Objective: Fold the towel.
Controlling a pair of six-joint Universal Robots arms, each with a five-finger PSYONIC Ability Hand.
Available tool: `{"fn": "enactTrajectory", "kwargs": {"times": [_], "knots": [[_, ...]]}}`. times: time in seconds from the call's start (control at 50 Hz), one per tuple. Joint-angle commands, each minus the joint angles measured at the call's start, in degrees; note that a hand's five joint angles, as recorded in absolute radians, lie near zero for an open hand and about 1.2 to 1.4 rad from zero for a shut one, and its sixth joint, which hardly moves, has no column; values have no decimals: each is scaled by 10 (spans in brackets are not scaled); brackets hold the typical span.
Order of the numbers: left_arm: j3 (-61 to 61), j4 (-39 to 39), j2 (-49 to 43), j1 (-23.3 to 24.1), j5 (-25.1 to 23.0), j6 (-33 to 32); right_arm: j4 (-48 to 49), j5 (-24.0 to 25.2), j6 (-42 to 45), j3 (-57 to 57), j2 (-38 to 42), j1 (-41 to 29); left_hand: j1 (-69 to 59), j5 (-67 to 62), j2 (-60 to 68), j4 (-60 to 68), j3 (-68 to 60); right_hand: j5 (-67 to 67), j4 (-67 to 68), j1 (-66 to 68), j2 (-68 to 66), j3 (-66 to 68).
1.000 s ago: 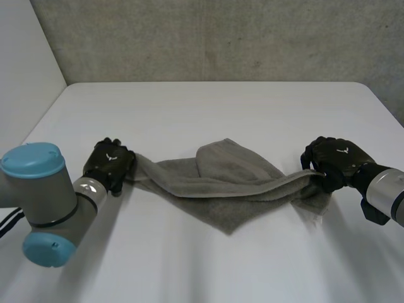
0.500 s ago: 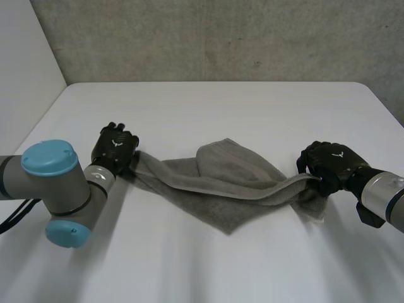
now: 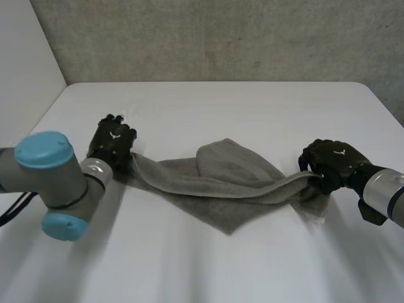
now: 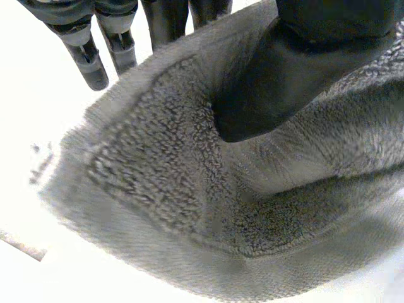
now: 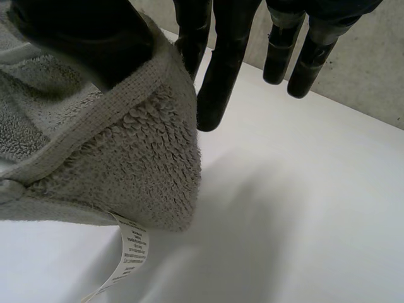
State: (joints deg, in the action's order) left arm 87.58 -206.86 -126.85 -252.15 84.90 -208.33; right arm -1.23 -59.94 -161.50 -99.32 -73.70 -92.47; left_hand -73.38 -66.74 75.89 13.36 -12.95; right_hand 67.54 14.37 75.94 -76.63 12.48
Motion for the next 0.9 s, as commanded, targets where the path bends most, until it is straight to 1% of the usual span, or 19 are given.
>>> {"fn": "enactTrajectory", "kwargs": {"times": [0.02,0.12,0.24,0.36,0.38,0.4,0.42,0.44,0.46,0.5,0.52,0.56,0.58,0.62,0.68,0.72,0.78,0.82,0.9], "knots": [[40,119,121,-11,-32,46,-72,6,7,19,-7,4,-66,-33,41,-34,30,25,-44,41,-34,-25],[63,160,157,-39,-42,52,-157,8,88,54,0,-1,-66,-33,41,-34,30,25,-44,41,-34,-25],[24,158,123,-60,-41,48,-172,3,124,113,31,-16,-66,-33,41,-34,30,25,-44,41,-34,-25],[-89,154,73,-63,-35,46,-165,-25,104,283,95,-47,-66,-33,41,-34,30,25,-44,41,-34,-25],[-134,153,68,-63,-33,48,-164,-43,97,346,108,-51,-66,-33,41,-34,30,25,-44,41,-34,-25],[-180,146,69,-61,-27,52,-164,-43,97,346,108,-51,-66,-33,41,-34,30,25,-44,41,-34,-25],[-181,146,69,-61,-27,52,-162,-65,86,414,114,-60,-66,-33,41,-34,30,25,-44,41,-34,-25],[-221,133,72,-53,-14,55,-150,-84,71,478,113,-74,-66,-33,41,-34,30,25,-44,41,-34,-25],[-251,110,87,-47,4,57,-149,-84,71,479,113,-74,-66,-33,41,-34,30,25,-44,41,-34,-25],[-266,73,124,-39,18,59,-75,-108,25,557,83,-94,-66,-33,41,-34,30,25,-44,41,-34,-25],[-266,73,124,-39,18,59,-75,-108,25,557,83,-94,-66,-33,41,-34,30,25,-44,41,-34,-25],[-247,-19,224,-37,28,77,29,-113,-34,528,15,-91,-66,-33,41,-34,30,25,-44,41,-34,-25],[-247,-20,224,-37,28,77,30,-113,-34,527,15,-91,-66,-33,41,-34,30,25,-44,41,-34,-25],[-185,-84,288,-37,12,111,70,-107,-55,493,-12,-90,-66,-33,41,-34,30,25,-44,41,-34,-25],[-153,-97,296,-40,-4,122,98,-82,-65,418,-40,-87,-66,-33,41,-34,30,25,-44,41,-34,-25],[-84,-89,300,-41,-44,125,95,-42,-57,344,-62,-83,-66,-33,41,-34,30,25,-44,41,-34,-25],[-5,-79,300,-47,-74,123,95,-21,-50,306,-72,-83,-66,-33,41,-34,30,25,-44,41,-34,-25],[33,-77,298,-55,-81,122,93,6,-24,238,-80,-82,-66,-33,41,-34,30,25,-44,41,-34,-25],[109,-78,294,-76,-89,122,90,19,14,174,-84,-67,-66,-33,41,-34,30,25,-44,41,-34,-25]]}}
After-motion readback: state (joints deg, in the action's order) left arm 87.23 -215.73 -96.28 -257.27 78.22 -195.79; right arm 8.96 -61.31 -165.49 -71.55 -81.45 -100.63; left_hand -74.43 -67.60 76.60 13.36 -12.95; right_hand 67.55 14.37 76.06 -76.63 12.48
